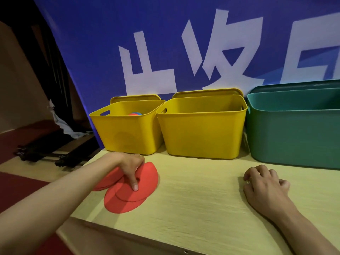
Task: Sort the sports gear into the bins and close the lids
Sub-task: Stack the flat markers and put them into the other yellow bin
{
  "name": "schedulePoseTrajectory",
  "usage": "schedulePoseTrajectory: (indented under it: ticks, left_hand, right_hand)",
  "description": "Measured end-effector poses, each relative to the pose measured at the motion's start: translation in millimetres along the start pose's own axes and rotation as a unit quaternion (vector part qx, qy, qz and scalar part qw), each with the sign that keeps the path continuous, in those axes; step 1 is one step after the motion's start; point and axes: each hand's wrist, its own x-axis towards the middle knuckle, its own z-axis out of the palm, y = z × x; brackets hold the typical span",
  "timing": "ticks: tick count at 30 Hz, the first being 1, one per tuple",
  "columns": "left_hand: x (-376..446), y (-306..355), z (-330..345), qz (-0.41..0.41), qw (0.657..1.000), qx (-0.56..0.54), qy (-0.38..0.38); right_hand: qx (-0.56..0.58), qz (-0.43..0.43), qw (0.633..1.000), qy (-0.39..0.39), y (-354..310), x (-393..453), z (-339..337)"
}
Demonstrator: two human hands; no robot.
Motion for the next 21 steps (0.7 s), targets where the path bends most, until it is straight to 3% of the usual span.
schedulePoseTrajectory:
  ticks: [8, 13, 21]
  left_hand:
    - [-10, 8, 7, 0.062, 0.994, -0.017, 0.088]
    - [-19, 24, 9, 0.067, 0.998, -0.006, 0.013]
    - [-37, 30, 9, 0.076, 0.997, -0.022, -0.005]
  right_hand:
    - [0.006, -0.003, 1.0, -0.008, 1, 0, 0]
    - [0.01, -0.002, 1.0, -0.006, 2, -2, 0]
    - [0.016, 0.005, 1.0, -0.012, 2, -3, -2]
